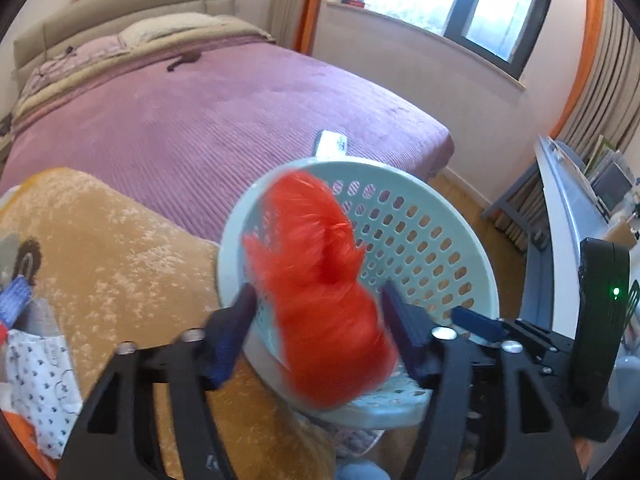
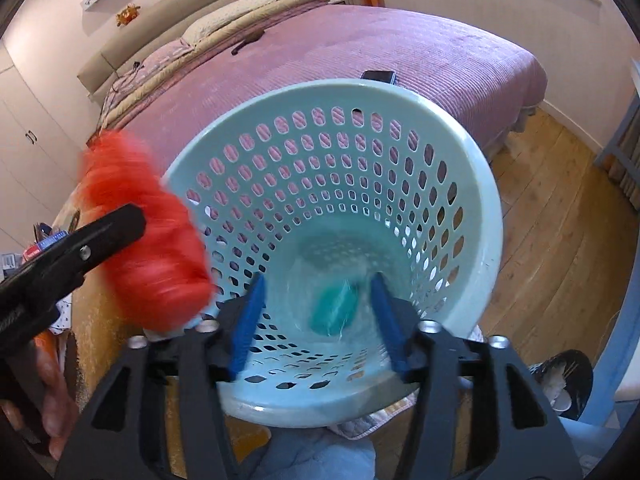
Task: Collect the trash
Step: 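Carry the orange bag and teal packet to the blue basket and release both, then grasp the pink spray can with the left tool while the right tool grasps the white milk carton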
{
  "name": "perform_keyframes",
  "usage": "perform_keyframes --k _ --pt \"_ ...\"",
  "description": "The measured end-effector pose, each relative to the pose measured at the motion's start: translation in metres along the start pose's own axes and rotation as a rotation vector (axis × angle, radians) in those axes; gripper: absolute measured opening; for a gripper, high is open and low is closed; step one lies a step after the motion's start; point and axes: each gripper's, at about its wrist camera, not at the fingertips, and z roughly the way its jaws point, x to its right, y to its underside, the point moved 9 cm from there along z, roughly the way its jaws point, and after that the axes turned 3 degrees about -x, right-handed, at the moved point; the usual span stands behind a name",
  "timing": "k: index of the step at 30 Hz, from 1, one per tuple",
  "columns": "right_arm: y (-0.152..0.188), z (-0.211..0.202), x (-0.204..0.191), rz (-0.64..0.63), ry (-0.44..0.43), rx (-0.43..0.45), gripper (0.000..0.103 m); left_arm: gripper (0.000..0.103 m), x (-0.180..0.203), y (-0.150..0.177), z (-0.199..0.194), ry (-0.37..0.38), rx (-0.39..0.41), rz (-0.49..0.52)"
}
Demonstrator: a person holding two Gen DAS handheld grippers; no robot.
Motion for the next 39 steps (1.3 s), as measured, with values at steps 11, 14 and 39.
perform_keyframes --k 11,14,39 --pt "0.002 -0.055 -0.03 -0.047 -0.062 0.1 0.057 0.081 0.009 0.004 -0.089 0.109 0.17 0.002" --pt "0.005 -0.073 -0.056 -0.096 -0.089 0.128 0.057 0.083 0.005 0.008 -0.119 0.068 0.22 0.006" --pt "0.078 -0.104 -0.325 -0.596 -0.32 0.194 0.057 0.085 -0.237 0.165 -0.297 -0.393 0.336 -0.5"
